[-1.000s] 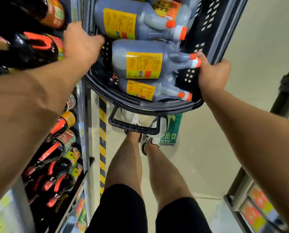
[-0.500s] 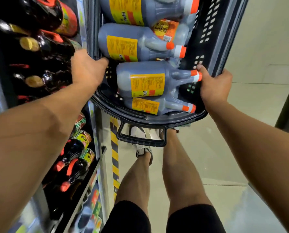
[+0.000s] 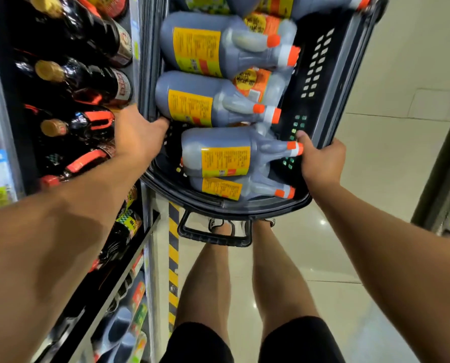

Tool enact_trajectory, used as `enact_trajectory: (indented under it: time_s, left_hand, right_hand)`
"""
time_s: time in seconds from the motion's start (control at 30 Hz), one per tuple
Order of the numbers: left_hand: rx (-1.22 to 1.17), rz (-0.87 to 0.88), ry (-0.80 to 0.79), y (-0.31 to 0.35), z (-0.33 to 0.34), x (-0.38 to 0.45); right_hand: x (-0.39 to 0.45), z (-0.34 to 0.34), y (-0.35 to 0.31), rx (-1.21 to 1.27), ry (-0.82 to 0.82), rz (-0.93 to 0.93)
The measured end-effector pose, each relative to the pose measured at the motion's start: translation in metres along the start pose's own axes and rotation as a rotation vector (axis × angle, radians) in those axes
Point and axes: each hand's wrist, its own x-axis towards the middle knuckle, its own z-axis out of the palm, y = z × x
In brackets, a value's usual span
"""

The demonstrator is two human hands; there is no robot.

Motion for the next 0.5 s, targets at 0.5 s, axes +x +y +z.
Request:
enact_trajectory:
  time_s: [0.5]
  left_hand:
    - [0.086,-0.233,-0.049,0.008,-0.031,-0.051]
  right_hand:
    - [-0.026,-0.022,0.011,-0.092,-0.201,0.113]
